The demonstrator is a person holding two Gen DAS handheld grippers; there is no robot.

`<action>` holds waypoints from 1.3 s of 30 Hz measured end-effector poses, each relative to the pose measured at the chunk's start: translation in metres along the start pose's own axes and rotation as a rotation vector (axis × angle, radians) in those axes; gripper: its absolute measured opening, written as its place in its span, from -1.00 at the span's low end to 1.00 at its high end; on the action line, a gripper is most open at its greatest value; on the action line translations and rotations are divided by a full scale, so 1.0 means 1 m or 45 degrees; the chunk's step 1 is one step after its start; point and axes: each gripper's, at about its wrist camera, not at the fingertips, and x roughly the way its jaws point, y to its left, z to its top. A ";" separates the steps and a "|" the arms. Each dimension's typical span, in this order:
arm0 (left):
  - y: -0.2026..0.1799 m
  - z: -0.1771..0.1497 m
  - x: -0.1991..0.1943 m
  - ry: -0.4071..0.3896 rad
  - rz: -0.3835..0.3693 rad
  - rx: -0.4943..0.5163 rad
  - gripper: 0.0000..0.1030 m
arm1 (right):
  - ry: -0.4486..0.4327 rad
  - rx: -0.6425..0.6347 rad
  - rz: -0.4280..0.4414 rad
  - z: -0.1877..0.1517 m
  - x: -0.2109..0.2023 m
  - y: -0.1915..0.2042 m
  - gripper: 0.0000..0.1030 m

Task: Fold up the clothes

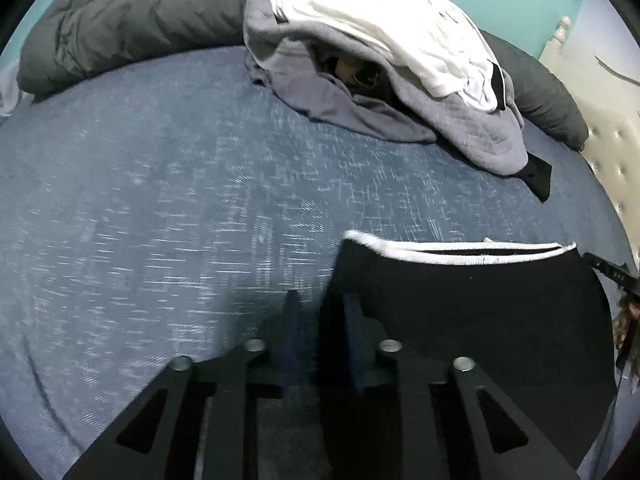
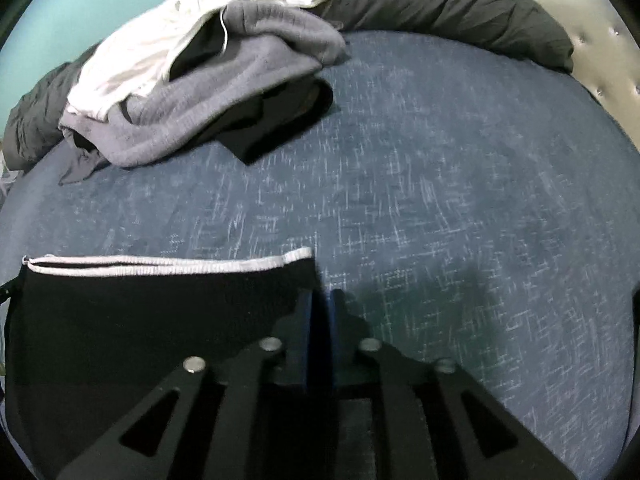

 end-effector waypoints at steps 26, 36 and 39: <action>-0.014 -0.227 -0.126 -0.008 -0.241 -0.155 -0.05 | 0.038 0.025 0.227 -0.206 -0.147 -0.001 -0.04; -0.026 -0.227 -0.116 -0.037 -0.175 -0.012 -0.05 | 0.054 -0.037 0.178 -0.217 -0.128 0.001 -0.04; -0.026 -0.224 -0.115 -0.036 -0.202 -0.021 -0.05 | 0.039 -0.027 0.167 -0.218 -0.129 0.003 -0.04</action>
